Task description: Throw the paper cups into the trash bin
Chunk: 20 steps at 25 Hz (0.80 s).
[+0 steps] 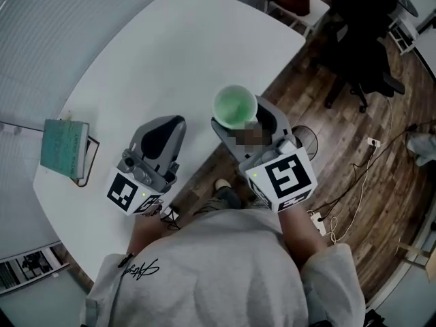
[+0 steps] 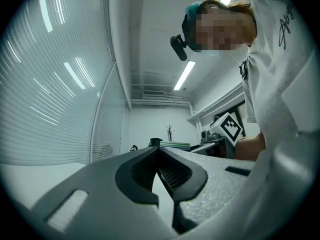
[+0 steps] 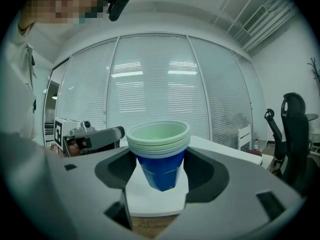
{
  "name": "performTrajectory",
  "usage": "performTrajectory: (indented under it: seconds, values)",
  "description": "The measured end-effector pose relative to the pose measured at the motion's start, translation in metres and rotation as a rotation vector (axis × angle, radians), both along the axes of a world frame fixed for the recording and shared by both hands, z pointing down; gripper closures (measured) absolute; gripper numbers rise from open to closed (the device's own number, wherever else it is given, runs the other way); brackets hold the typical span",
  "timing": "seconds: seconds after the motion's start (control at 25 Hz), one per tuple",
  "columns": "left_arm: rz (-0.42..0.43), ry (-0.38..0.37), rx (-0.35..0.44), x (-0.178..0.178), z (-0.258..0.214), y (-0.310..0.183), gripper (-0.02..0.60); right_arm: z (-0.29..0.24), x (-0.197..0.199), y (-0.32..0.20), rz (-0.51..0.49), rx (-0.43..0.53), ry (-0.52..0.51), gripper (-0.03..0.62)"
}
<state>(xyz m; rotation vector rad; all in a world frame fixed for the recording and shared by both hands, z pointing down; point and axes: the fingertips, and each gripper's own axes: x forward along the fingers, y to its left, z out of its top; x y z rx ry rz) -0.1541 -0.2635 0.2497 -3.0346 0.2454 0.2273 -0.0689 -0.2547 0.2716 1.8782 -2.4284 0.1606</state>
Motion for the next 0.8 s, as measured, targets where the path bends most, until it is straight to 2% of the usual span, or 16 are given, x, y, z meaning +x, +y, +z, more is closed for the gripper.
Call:
performTrajectory:
  seconds: [0.16, 0.28, 0.4, 0.56, 0.8]
  values:
    - [0.074, -0.021, 0.039, 0.034, -0.001, 0.020, 0.578, 0.006, 0.021, 0.022, 0.037, -0.029, 0.008, 0.306]
    - [0.086, -0.036, 0.058, 0.056, 0.000, 0.034, 0.578, 0.007, 0.044, 0.043, 0.068, -0.034, 0.027, 0.306]
    - [0.086, -0.028, 0.042, 0.075, 0.001, 0.047, 0.578, 0.005, 0.069, 0.069, 0.091, -0.027, 0.038, 0.306]
    - [0.129, 0.008, 0.020, 0.105, -0.004, 0.065, 0.578, 0.001, 0.105, 0.104, 0.166, -0.019, 0.038, 0.306]
    - [0.210, 0.004, 0.021, 0.157, -0.003, 0.107, 0.578, -0.004, 0.155, 0.160, 0.263, -0.010, 0.018, 0.306]
